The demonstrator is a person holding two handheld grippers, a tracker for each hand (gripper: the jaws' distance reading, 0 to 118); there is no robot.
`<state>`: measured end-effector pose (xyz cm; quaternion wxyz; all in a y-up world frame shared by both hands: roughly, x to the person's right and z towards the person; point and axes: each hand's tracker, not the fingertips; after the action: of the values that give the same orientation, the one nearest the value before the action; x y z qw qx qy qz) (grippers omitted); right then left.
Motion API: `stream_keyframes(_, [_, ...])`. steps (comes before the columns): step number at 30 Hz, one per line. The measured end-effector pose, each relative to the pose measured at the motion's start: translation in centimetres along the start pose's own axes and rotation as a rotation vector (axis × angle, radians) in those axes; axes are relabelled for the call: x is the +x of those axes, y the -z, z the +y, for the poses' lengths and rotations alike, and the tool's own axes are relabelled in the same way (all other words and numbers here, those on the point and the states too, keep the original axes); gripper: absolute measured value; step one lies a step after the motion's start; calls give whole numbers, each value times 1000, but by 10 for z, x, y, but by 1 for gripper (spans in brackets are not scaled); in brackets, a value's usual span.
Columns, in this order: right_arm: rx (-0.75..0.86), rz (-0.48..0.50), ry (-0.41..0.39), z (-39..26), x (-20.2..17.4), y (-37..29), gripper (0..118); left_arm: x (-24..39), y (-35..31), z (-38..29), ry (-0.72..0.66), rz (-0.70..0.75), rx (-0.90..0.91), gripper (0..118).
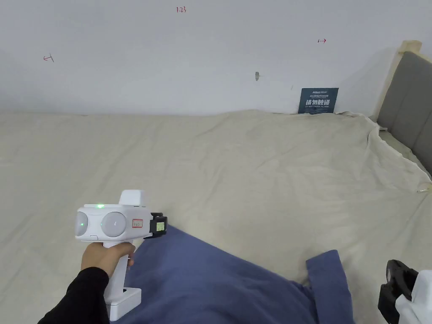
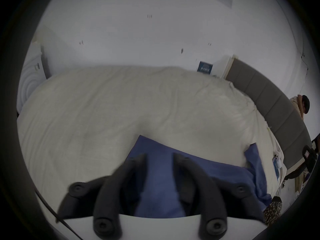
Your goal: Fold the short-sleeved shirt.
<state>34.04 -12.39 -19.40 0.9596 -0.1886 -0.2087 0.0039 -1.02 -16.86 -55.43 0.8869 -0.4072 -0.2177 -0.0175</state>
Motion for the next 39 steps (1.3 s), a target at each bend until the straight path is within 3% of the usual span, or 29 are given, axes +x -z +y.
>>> stream_keyframes(1, [-9, 1, -10, -2, -1, 7, 0, -3, 17, 6, -9, 9, -45, 64])
stream_keyframes(3, [-37, 0, -30, -7, -2, 22, 0, -8, 49, 12, -11, 26, -126, 89])
stream_keyframes(9, [-88, -3, -33, -19, -3, 49, 0, -15, 116, 12, 7, 104, -200, 91])
stream_keyframes(10, [-95, -6, -30, -21, -3, 50, 0, -14, 125, 11, 15, 111, -222, 89])
stream_keyframes(12, [-107, -11, -23, -24, -2, 54, 0, -12, 137, 4, 39, 124, -284, 74])
stream_keyframes(14, [-124, -14, -14, -27, 0, 55, 0, -4, 132, 1, 83, 147, -231, 71])
stream_keyframes(15, [-135, -14, -7, -28, 2, 56, 0, -3, 131, 0, 72, 147, -248, 60])
stream_keyframes(18, [-190, -13, 20, -32, 7, 59, 0, 3, 122, 0, 102, 104, -230, 3])
stream_keyframes(23, [-320, 20, 88, -39, 13, 63, 2, 8, 90, -3, 87, 90, -162, 1])
stream_keyframes(27, [-397, 39, 95, -49, 13, 69, 16, 9, 50, -4, 81, 38, -115, 1])
stream_keyframes(30, [-463, 57, 96, -61, 11, 80, 77, 10, 24, -7, 82, 17, -91, 1])
stream_keyframes(32, [-510, 43, 77, -71, 7, 90, 93, 16, 4, -12, 83, 12, -83, 1])
stream_keyframes(37, [-607, 46, 63, -100, -2, 117, 87, 18, -20, -21, 78, 9, -63, 1])
stream_keyframes(38, [-621, 46, 68, -105, -4, 121, 80, 17, -22, -23, 72, 9, -62, 1])
stream_keyframes(39, [-634, 47, 72, -110, -4, 124, 62, 17, -22, -24, 67, 11, -63, 1])
